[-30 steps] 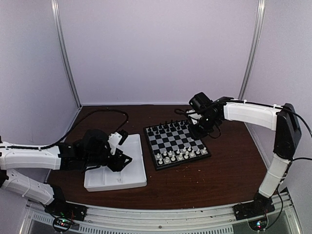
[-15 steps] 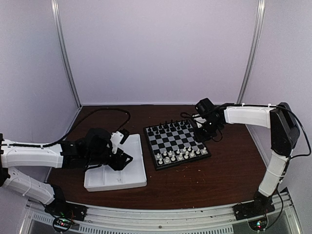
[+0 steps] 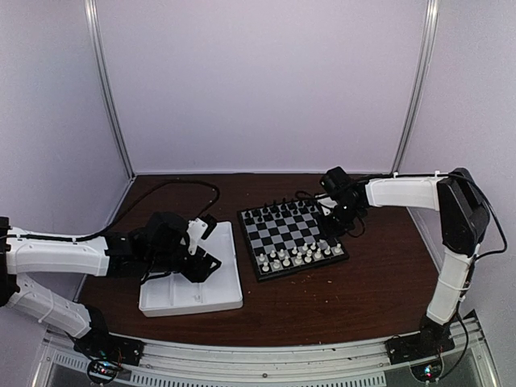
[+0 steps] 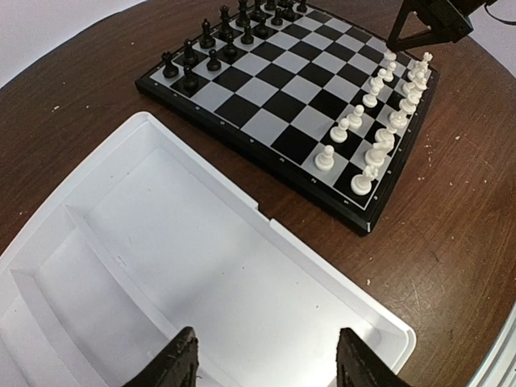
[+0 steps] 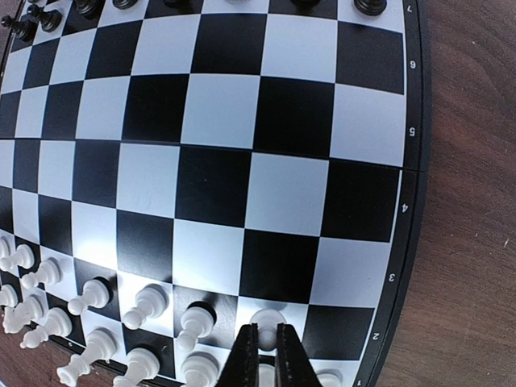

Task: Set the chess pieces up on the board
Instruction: Place the chess piece on the chessboard.

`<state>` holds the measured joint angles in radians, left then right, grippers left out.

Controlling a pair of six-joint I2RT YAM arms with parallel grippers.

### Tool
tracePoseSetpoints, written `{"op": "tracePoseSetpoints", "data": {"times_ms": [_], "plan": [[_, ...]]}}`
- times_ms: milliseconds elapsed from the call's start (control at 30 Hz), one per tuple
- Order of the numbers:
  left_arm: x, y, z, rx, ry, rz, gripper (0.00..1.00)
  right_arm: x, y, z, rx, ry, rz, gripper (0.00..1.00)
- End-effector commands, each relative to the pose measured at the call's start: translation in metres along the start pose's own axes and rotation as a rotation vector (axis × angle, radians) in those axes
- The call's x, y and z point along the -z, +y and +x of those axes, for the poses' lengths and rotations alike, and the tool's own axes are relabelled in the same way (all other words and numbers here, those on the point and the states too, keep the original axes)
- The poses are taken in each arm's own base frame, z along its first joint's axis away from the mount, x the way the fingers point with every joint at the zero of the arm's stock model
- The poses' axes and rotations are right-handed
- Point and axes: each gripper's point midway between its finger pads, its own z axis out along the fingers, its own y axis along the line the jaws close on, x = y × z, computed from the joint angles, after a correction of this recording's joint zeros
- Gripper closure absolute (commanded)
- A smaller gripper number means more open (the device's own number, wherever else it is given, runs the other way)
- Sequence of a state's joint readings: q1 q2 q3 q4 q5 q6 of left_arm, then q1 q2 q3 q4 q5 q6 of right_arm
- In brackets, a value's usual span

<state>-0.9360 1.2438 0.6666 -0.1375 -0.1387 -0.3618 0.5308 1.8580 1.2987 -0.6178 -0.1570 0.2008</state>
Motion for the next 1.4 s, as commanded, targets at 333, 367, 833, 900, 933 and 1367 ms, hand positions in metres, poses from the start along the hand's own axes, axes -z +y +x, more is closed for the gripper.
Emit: {"op": "tracePoseSetpoints", "data": {"times_ms": [333, 367, 833, 900, 933, 1367], "plan": [[0.001, -0.002, -0.014, 0.013, -0.037, 0.003, 0.41, -0.005, -0.003, 0.008, 0.017, 0.040, 0.000, 0.95], [0.000, -0.002, -0.014, 0.012, -0.036, 0.004, 0.42, -0.006, -0.003, 0.009, 0.017, 0.041, -0.001, 0.95], [-0.003, -0.003, -0.012, 0.007, -0.010, 0.002, 0.42, -0.003, -0.003, 0.006, 0.020, 0.035, 0.000, 0.80], [-0.003, -0.002, -0.012, 0.009, -0.011, 0.000, 0.42, -0.001, -0.004, 0.004, 0.019, 0.028, 0.008, 0.78], [-0.003, -0.002, -0.012, 0.007, -0.010, 0.001, 0.42, 0.001, -0.004, 0.003, 0.019, 0.024, 0.012, 0.77], [0.001, 0.001, -0.009, 0.016, -0.006, -0.012, 0.42, 0.006, -0.003, -0.005, 0.026, 0.011, 0.012, 0.75]]}}
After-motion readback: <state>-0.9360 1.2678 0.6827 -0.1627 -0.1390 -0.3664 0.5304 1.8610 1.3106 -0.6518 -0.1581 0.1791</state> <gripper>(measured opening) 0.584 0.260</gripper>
